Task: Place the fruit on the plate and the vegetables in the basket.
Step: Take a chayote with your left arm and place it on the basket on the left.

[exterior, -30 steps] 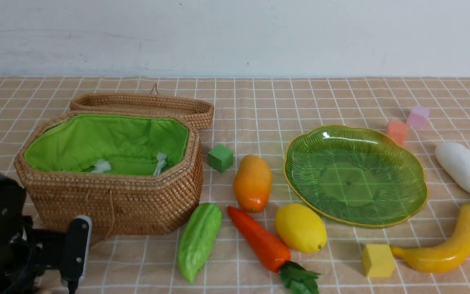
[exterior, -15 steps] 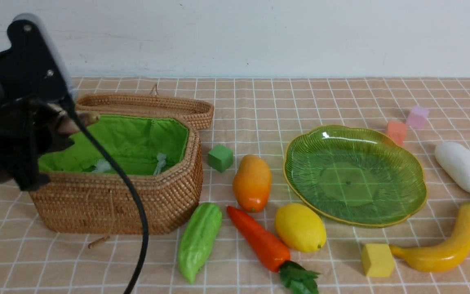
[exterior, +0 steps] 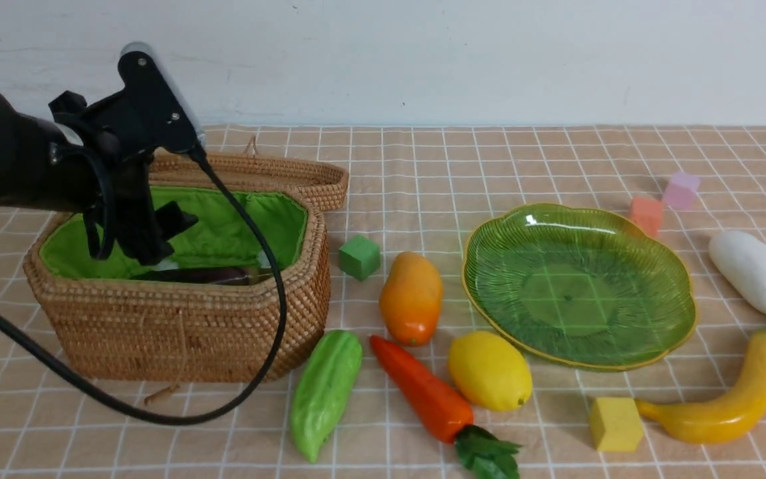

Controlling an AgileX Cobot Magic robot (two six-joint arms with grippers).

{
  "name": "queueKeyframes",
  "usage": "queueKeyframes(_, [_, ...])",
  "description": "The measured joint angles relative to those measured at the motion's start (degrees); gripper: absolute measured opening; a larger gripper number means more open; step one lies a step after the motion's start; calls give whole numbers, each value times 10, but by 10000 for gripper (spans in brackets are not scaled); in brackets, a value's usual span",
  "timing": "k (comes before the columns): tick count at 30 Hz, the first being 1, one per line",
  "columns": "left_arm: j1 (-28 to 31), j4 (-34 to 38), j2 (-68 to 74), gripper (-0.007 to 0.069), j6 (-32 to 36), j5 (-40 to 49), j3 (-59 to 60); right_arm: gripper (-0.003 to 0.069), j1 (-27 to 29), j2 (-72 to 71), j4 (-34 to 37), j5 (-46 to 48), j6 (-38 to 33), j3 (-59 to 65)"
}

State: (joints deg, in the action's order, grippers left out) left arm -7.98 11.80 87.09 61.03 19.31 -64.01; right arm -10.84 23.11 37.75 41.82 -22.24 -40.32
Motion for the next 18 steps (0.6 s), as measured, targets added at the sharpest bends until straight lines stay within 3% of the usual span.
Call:
queueKeyframes(5, [-54, 104, -48, 543, -84, 63, 0, 127, 0, 0, 1, -1, 1, 0])
queueKeyframes(7, [-117, 136, -77, 378, -189, 95, -1, 129, 0, 0, 1, 23, 13, 0])
queueKeyframes(8, [-134, 137, -85, 334, -226, 106, -2, 130, 0, 0, 1, 30, 18, 0])
queueKeyframes(9, [-172, 131, -93, 232, -283, 137, -3, 130, 0, 0, 2, 49, 22, 0])
queueKeyframes(10, [-200, 119, -96, 169, -332, 165, -4, 130, 0, 0, 2, 62, 22, 0])
queueKeyframes(11, [-200, 116, -96, 169, -342, 171, -4, 130, 0, 0, 2, 64, 23, 0])
queueKeyframes(12, [-242, 87, -94, 94, -429, 213, -5, 130, 0, 0, 2, 79, 26, 0])
queueKeyframes(13, [-269, 60, -86, 66, -483, 247, -5, 132, 0, 0, 2, 89, 27, 0])
queueKeyframes(14, [-273, 60, -85, 64, -494, 252, -5, 132, 0, 0, 2, 90, 27, 0])
queueKeyframes(15, [-294, 23, -72, 61, -564, 280, -5, 132, 0, 0, 2, 98, 28, 0])
queueKeyframes(18, [-323, -53, -32, 130, -677, 317, -5, 135, 0, 0, 2, 104, 30, 0])
